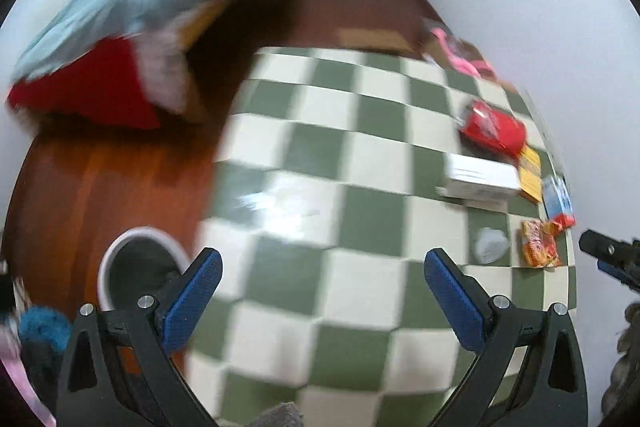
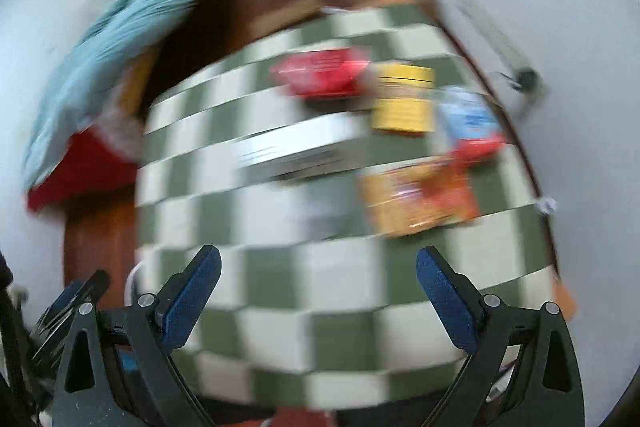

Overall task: Collect trash
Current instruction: 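Return both tools to the table and grasp the milk carton and white box, then carry the milk carton in the right tool while the left carries the white box to the bin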

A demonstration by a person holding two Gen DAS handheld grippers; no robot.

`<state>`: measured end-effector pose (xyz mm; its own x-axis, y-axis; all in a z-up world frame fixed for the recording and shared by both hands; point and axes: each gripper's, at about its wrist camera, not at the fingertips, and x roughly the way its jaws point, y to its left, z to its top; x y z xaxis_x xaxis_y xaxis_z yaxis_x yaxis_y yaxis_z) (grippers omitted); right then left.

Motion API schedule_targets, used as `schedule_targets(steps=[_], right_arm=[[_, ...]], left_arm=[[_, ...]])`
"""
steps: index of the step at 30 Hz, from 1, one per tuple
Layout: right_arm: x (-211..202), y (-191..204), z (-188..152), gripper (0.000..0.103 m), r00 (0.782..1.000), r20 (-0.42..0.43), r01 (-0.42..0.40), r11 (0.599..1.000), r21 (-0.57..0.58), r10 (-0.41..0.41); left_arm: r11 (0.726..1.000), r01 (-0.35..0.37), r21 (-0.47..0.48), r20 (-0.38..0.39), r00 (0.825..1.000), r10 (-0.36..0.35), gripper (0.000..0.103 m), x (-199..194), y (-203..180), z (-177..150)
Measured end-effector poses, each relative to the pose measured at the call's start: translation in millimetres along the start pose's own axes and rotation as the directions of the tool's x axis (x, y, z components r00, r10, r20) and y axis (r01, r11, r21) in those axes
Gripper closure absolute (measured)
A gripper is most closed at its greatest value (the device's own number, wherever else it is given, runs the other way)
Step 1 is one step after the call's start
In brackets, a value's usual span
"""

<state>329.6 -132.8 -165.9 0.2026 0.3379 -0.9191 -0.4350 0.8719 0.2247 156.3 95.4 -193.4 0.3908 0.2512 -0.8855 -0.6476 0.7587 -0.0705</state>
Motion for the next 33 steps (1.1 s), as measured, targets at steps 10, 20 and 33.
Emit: schedule_targets(steps=[10,20,33], right_arm=[[67,-112,79,0.004,0.993,-0.081,0.099,0.990,0.099,-0.091],[123,-117,112,0.019,0.986,-0.132,0.114,0.991,0.068,-0.104],[119,-109,110,0.044,0.988,-0.095,0.126,0.992,0.023,-0.123]], left_arm=[[0.879,0.039,0.475,-0.101,0.995,0.011,0.000,80,-144,53],[0.715,0.107,0.691,-0.205,0.977,0.051,0.048,131,-183,51],[0.791,0.105,0.603,-0.199,0.980,0.021,0.071,117,-170,56]])
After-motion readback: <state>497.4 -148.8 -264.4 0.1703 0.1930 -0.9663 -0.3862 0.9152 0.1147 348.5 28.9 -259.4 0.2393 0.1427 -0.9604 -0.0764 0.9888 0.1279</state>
